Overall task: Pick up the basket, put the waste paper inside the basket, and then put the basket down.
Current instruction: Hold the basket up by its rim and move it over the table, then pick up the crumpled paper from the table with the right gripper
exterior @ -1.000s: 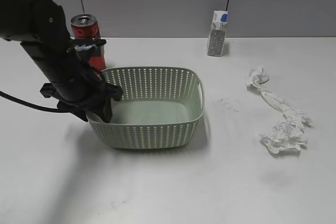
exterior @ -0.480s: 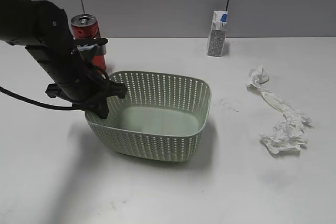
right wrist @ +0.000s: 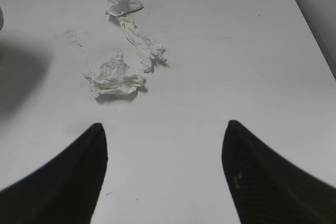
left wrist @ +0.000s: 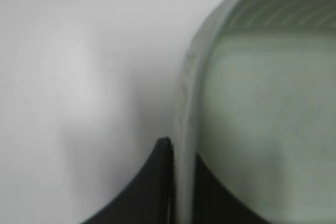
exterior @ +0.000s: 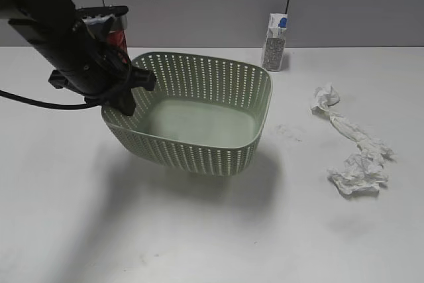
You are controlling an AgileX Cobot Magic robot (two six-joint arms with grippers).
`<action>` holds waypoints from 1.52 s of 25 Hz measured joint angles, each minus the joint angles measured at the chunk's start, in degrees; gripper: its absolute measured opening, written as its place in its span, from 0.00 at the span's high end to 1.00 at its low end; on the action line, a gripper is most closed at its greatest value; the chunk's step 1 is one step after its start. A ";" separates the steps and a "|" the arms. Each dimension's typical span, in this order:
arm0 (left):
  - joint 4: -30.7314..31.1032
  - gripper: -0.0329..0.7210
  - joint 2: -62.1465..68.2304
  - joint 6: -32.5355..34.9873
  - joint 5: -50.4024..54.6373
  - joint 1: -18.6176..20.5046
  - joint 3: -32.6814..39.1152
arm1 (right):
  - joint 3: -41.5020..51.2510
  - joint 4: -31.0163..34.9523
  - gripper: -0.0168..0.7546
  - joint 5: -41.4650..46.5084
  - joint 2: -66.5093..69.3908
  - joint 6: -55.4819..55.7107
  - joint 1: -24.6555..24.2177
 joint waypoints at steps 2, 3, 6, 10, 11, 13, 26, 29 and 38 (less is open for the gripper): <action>0.91 0.96 -0.31 0.00 0.69 0.00 -0.98 | -0.13 0.13 0.31 -0.34 2.62 -0.05 0.00; 1.48 0.96 -0.31 -0.12 0.93 -0.05 -1.23 | -0.40 0.52 0.32 -0.73 4.85 -0.05 0.00; 4.69 0.96 -0.25 -2.72 0.98 -0.11 -1.34 | -1.73 2.53 0.33 -4.49 16.75 -0.05 0.00; 8.12 0.96 -0.21 -5.68 0.98 -0.11 -1.38 | -5.73 7.60 0.34 -11.19 35.80 -4.65 0.00; 8.22 0.96 -0.21 -5.88 0.98 -0.11 -1.38 | -7.06 9.40 0.34 -12.23 41.33 -6.77 0.00; 8.28 0.96 -0.21 -6.02 0.88 -0.11 -1.38 | -9.44 12.20 0.34 -14.46 52.19 -11.02 0.00; 8.28 0.96 -0.21 -6.33 1.32 -0.11 -1.45 | -24.85 0.99 0.34 -26.83 96.58 -9.66 12.90; 8.28 0.96 -0.21 -6.33 2.39 -0.11 -1.45 | -25.45 -2.11 0.34 -27.18 100.58 -6.48 13.10; 8.28 0.96 -0.21 -6.42 2.84 -0.11 -1.45 | -25.67 -2.65 0.79 -28.50 103.52 -5.48 13.10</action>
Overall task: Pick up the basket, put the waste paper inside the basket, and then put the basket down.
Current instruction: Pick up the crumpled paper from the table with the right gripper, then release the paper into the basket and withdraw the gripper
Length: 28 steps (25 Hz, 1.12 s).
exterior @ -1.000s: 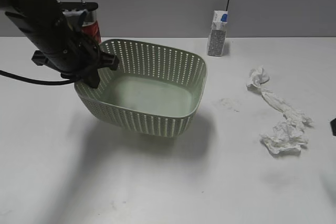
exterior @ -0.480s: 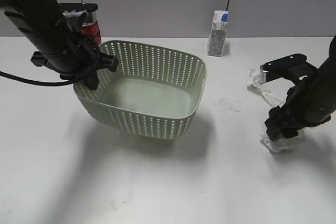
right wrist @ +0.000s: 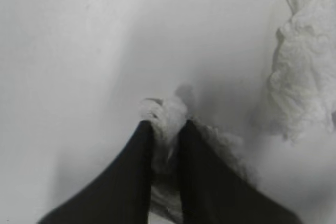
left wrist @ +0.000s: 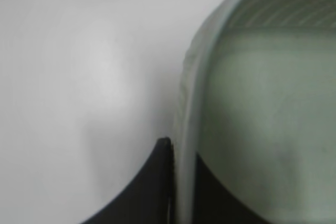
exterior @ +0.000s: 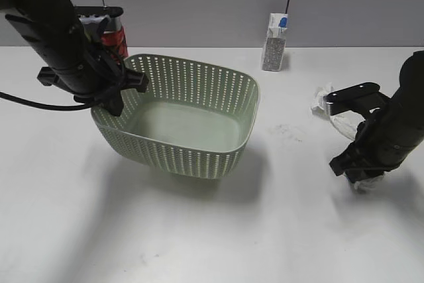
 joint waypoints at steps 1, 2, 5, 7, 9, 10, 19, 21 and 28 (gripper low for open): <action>0.00 0.96 0.00 0.00 0.02 0.00 0.00 | -0.13 0.16 0.86 0.00 0.00 0.02 0.00; 0.00 0.96 0.00 0.00 0.02 0.00 0.00 | -0.36 0.41 0.90 0.27 -0.20 0.02 0.04; 0.00 0.96 0.00 -0.03 0.02 0.00 0.00 | -2.06 2.21 0.94 2.47 -3.47 -1.42 1.05; 0.00 0.96 0.00 -0.03 0.06 0.00 0.00 | -4.29 5.12 0.94 3.86 -7.63 -3.78 3.15; 0.00 0.96 0.00 -0.03 0.06 0.00 0.00 | -7.58 8.48 0.95 4.65 -12.33 -7.14 6.47; 0.00 0.96 0.00 -0.03 0.06 0.00 0.00 | -9.07 10.23 0.95 4.72 -14.01 -8.53 8.71; -0.17 0.96 0.00 -0.03 0.06 0.00 0.00 | -16.70 15.07 0.90 -4.14 -14.42 -10.87 24.07; -0.46 0.96 0.00 -0.03 0.06 0.00 0.00 | -16.70 15.40 0.74 -5.11 -11.96 -11.69 25.22; -0.80 0.96 0.00 -0.03 0.13 0.00 0.00 | -16.70 12.04 0.17 -4.74 -9.19 -7.93 24.62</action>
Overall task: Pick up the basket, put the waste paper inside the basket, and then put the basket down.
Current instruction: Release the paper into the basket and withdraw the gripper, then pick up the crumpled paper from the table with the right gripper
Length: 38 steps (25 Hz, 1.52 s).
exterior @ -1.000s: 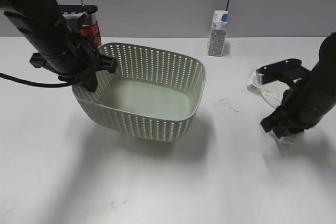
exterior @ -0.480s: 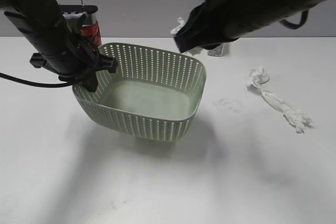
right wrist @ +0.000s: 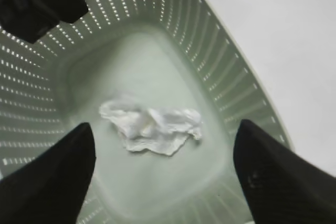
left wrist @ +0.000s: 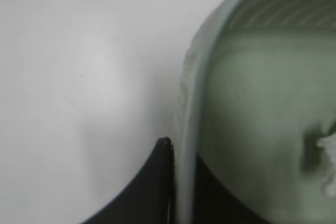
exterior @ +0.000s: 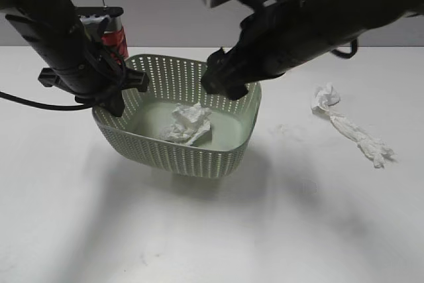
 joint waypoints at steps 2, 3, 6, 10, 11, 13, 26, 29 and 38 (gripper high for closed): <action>-0.06 0.96 0.00 0.00 0.06 0.00 0.00 | 0.00 -4.88 0.19 1.45 -2.28 5.08 -1.63; -0.06 0.96 0.00 0.00 0.06 0.00 0.00 | -0.06 -7.88 0.19 2.69 -3.42 7.41 -3.11; -0.06 0.96 0.00 0.00 0.06 0.00 0.00 | 0.09 -12.84 0.20 6.45 -5.50 11.59 -9.81; -0.06 0.96 0.00 0.00 0.11 0.00 0.00 | 4.85 -14.17 0.21 6.64 -3.58 12.78 -20.90; -0.06 0.96 0.00 0.00 0.11 0.00 0.00 | 6.08 -14.30 0.21 6.32 -2.31 12.85 -23.03; -0.06 0.96 0.00 0.00 0.16 0.00 0.00 | 8.25 -14.30 0.21 5.59 0.51 13.03 -26.81; -0.06 0.96 0.00 0.00 0.28 0.00 0.00 | 9.18 -17.09 0.29 -3.40 15.39 13.27 -29.93; -0.06 0.96 0.00 0.00 0.33 0.00 0.00 | 9.18 -17.09 0.52 -3.54 15.45 13.27 -29.93; -0.06 0.96 0.00 0.00 0.33 0.00 0.00 | 9.29 -9.90 0.95 -1.44 4.99 11.82 -29.68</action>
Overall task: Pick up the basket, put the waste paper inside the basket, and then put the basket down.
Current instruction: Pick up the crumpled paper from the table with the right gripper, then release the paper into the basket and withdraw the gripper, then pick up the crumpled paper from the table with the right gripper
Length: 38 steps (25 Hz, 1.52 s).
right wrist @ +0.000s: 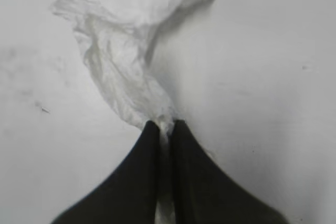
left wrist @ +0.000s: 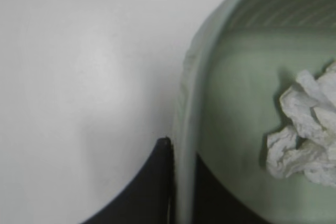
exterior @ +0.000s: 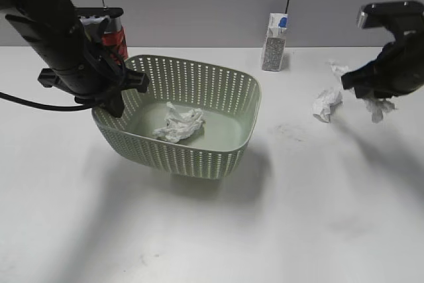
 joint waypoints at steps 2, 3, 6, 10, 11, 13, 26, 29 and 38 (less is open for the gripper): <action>0.00 0.96 0.00 0.00 0.00 0.00 0.00 | 0.00 3.64 0.95 0.01 -5.23 -2.77 1.09; -0.05 0.96 0.00 0.00 -0.06 0.00 0.00 | 0.00 5.75 0.95 0.01 -7.33 -5.06 2.39; -0.05 0.96 0.00 0.00 -0.26 0.00 0.00 | 0.00 10.50 0.95 -1.30 -13.19 -10.60 8.89; -0.05 0.96 0.00 0.00 -0.37 0.00 0.00 | 0.00 12.71 0.95 -7.38 -15.99 -12.41 19.61; -0.05 0.96 0.00 0.00 -0.37 0.00 0.00 | 0.00 12.96 0.95 -9.03 -15.93 -12.48 21.76; -0.05 0.96 0.00 0.00 -0.39 0.00 0.00 | 0.00 13.10 0.95 -11.49 -15.17 -12.69 26.29; -0.05 0.96 0.00 0.00 -0.39 0.00 0.00 | -1.79 12.64 0.18 -14.99 -7.46 -9.97 26.92; -0.05 0.96 0.00 0.00 -0.27 0.00 0.00 | -4.50 12.64 0.18 -11.55 -7.16 -7.90 18.85; -0.05 0.96 0.00 0.00 -0.27 0.00 0.00 | -8.97 9.67 0.22 -9.91 6.07 -7.25 1.69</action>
